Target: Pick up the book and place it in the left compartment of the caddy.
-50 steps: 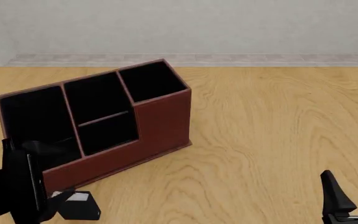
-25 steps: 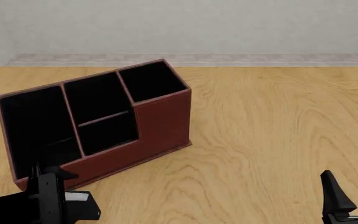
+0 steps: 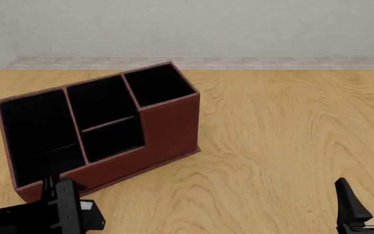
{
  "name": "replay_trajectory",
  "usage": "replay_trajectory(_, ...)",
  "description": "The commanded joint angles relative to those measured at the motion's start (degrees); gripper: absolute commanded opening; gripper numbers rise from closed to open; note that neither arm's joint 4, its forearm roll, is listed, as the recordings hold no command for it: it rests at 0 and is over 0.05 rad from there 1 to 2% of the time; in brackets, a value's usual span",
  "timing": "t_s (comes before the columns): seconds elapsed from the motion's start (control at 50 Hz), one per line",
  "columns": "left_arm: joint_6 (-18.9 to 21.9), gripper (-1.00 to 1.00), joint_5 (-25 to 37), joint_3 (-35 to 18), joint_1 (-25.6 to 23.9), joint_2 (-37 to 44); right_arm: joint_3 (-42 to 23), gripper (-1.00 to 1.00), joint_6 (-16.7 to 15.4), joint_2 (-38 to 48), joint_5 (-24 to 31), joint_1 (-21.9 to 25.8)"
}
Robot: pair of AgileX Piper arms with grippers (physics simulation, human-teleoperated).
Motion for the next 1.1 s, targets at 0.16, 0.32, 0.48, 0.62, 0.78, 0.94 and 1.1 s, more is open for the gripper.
replay_trajectory(0.16, -0.91, 1.0, -3.75, 3.43, 0.46, 2.12, 0.1, 1.0, -0.02, -0.18, 0.04, 0.01)
replay_trajectory(0.32, -0.59, 1.0, -5.83, 3.91, 2.31, 3.93, 0.1, 1.0, 0.0, -0.19, 0.04, 0.01)
replay_trajectory(0.48, -0.08, 1.0, -7.6, 4.53, 2.92, 5.21, 0.1, 1.0, 0.0, -0.19, 0.04, 0.01)
replay_trajectory(0.62, -0.25, 1.0, -8.86, 4.9, 2.9, 6.43, 0.1, 1.0, -0.02, -0.18, 0.04, 0.01)
replay_trajectory(0.78, -0.39, -1.0, -8.85, 4.61, 2.15, 6.77, 0.1, 1.0, -0.01, -0.17, 0.04, 0.02)
replay_trajectory(0.94, -0.84, -1.0, -6.14, 4.23, 0.07, 4.32, 0.1, 1.0, -0.03, -0.19, 0.04, 0.0)
replay_trajectory(1.1, -0.81, -1.0, -0.13, 2.39, -1.82, -0.56, 0.1, 1.0, -0.01, -0.18, 0.04, 0.03)
